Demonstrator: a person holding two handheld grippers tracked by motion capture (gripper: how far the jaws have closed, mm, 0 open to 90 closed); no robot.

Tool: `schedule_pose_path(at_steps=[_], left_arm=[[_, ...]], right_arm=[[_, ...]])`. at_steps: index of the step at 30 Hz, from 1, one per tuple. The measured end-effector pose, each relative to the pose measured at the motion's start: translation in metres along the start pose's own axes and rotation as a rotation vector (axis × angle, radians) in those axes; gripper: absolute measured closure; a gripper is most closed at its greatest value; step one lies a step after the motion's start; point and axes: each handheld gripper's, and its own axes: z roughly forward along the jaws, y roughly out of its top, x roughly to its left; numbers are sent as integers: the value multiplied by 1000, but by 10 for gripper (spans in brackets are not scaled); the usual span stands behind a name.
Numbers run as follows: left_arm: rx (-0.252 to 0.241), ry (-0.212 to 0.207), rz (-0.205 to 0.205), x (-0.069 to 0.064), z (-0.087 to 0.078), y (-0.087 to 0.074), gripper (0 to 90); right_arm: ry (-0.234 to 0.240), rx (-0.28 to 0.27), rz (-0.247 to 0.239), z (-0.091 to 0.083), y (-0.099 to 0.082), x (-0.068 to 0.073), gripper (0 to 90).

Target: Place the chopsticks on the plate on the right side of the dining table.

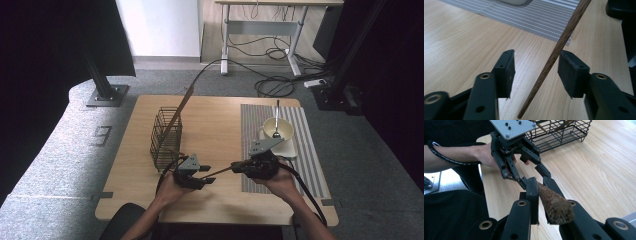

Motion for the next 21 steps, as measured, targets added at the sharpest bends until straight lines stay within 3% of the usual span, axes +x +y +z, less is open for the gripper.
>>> schedule_pose_path(at_steps=[12,21], left_arm=[[-7,-24,53,-4,0,0,753],[7,-64,125,-8,1,1,831]], right_arm=[[12,14,10,12,-2,-2,821],[6,2,46,14,-1,-13,770]])
